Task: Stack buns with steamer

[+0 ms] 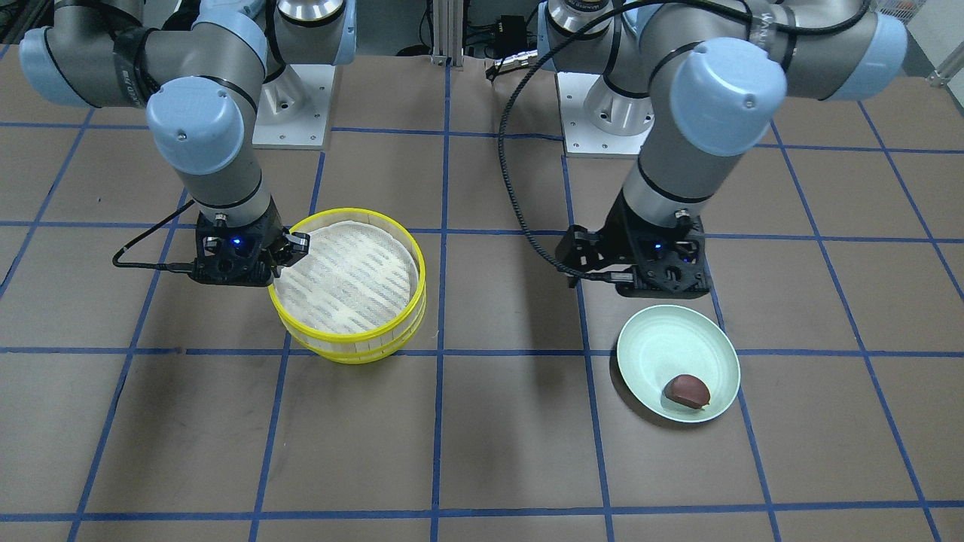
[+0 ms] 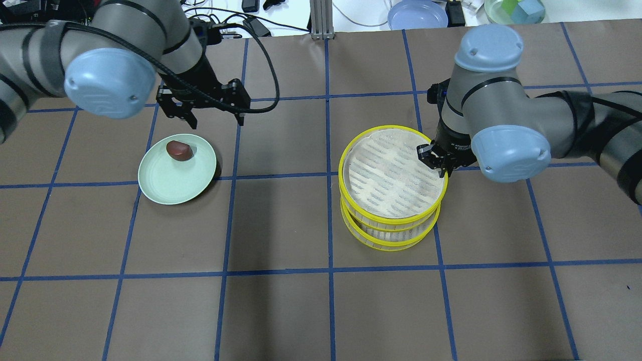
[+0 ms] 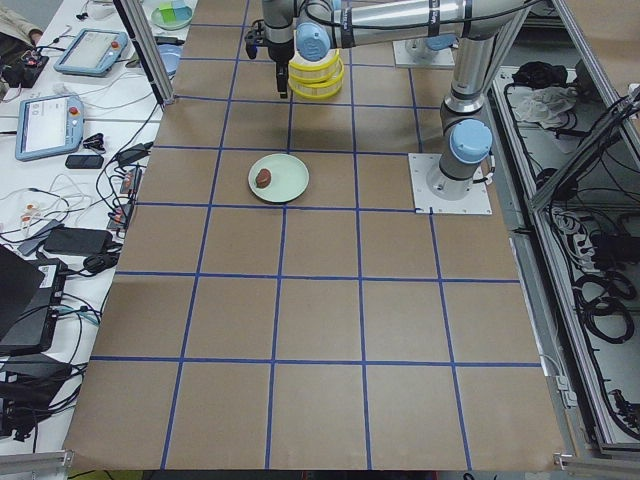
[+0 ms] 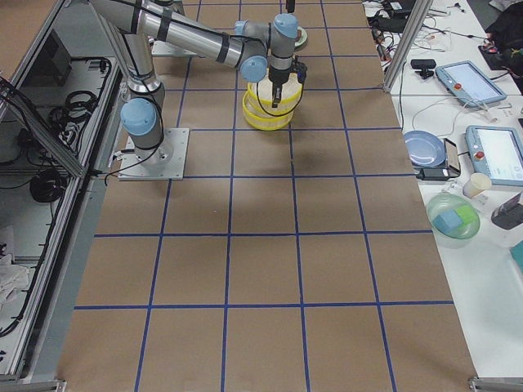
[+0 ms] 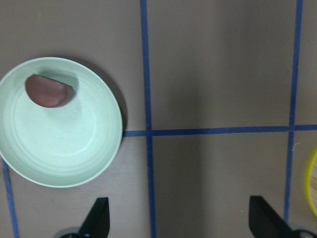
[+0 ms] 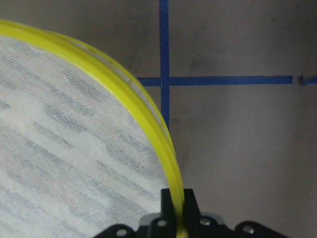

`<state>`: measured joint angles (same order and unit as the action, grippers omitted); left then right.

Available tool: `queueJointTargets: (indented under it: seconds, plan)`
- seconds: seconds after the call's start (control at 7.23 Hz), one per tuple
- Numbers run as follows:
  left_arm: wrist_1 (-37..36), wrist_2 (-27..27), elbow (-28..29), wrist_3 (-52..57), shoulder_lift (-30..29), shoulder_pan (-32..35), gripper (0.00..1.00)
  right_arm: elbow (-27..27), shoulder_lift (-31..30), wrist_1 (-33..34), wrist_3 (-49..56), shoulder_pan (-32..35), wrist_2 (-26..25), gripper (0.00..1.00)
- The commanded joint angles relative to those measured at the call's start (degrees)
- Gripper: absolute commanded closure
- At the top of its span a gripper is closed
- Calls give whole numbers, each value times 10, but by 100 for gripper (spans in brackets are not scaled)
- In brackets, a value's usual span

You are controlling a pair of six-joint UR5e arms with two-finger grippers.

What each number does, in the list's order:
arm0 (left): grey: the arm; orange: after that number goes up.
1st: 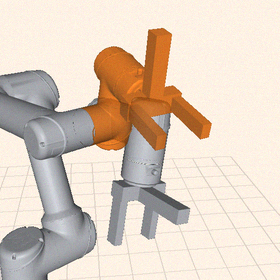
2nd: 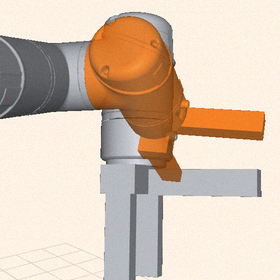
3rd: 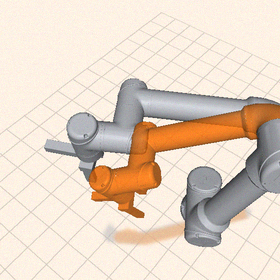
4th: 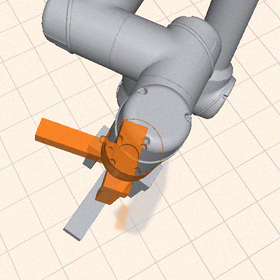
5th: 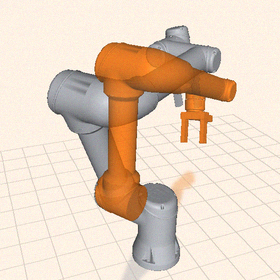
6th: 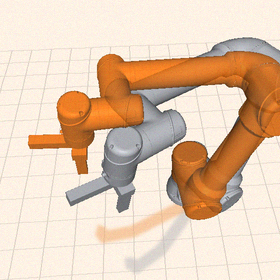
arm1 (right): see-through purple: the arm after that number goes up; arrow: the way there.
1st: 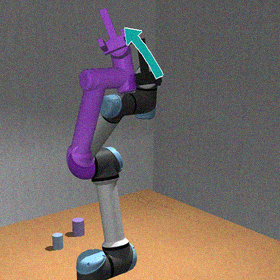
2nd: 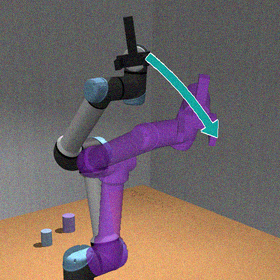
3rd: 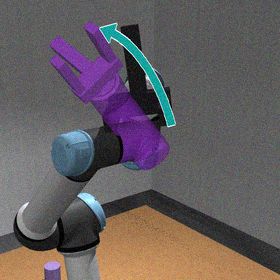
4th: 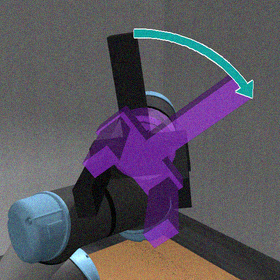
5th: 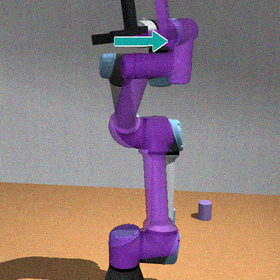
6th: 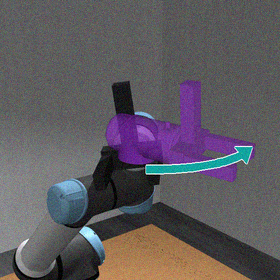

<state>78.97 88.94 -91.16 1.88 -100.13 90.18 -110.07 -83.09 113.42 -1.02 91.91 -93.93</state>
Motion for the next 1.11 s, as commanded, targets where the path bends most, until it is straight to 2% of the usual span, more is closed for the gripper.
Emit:
queueJointTargets:
  seconds: [0.0,0.28,0.55,0.97]
  plan:
    - [-4,25,-2,197,-5,-100,0,-8,0,3,22,2,-2,100]
    - [-38,24,-16,246,-29,-141,0,-14,1,1,31,2,-3,100]
    - [-167,20,-63,258,-80,-143,0,-14,4,-7,39,1,-3,100]
    - [-213,-11,-68,258,-138,-143,3,-13,9,-1,39,-1,-8,100]
